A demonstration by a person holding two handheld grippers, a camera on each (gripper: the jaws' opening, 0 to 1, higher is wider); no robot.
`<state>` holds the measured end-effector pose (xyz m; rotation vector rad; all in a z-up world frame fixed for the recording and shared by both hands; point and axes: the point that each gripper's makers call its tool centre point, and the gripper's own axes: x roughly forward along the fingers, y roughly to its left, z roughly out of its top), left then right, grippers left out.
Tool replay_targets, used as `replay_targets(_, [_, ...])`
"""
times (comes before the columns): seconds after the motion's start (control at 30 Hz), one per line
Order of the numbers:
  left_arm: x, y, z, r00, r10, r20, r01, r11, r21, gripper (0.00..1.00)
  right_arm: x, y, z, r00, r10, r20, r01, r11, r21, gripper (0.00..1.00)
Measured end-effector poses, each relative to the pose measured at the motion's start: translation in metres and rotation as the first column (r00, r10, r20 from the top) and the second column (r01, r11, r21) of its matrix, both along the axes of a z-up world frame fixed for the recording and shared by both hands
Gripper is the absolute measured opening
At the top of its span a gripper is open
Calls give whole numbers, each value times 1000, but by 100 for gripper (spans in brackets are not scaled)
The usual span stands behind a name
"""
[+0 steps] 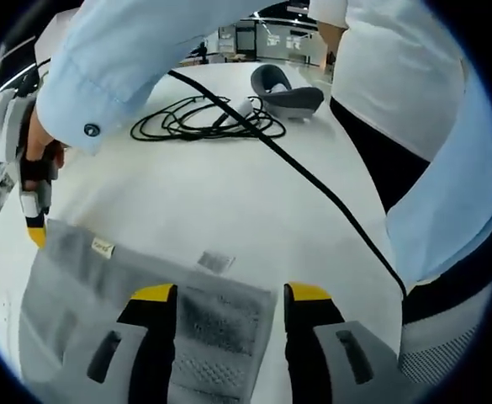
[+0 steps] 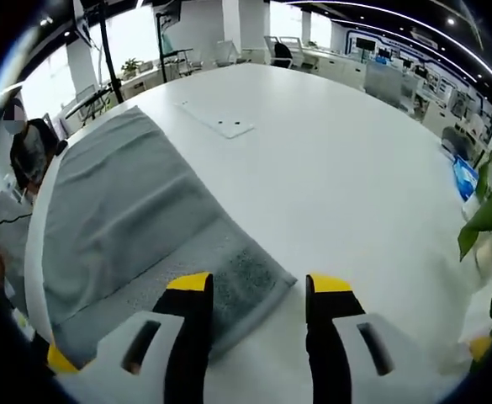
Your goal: Fold the towel on the table until its edges align and the towel forms a compact rectangular stack.
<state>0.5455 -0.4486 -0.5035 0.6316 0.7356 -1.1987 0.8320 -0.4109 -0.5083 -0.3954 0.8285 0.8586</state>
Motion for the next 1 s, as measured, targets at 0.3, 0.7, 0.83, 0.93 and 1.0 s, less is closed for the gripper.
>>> replay_targets(0.3, [-1,3,-7,1000,-6,-15,6,1000,20,49,2,-4,-4,1000,21,-19,-22,999,-35,29])
replay_targets(0.7, [-3,-1,-10,1000,-12,-16,13,1000,26,49,0,-9,-9,998,56,-35,-59,995,-80,7])
replay_targets(0.83, [-3,0,-10,1000,-11,-18,11,1000,26,48,-1,-9,-11,997,62,-37,-65,994,-87,4])
replay_targets(0.93, [-2,0,-11,1000,-6,-23,6,1000,23,48,0,-8,-11,997,63,-36,-67,993,-97,3])
replay_targets(1.0, [-2,1,-11,1000,-2,-25,2,1000,21,47,2,-9,-12,997,65,-36,-69,992,-104,3])
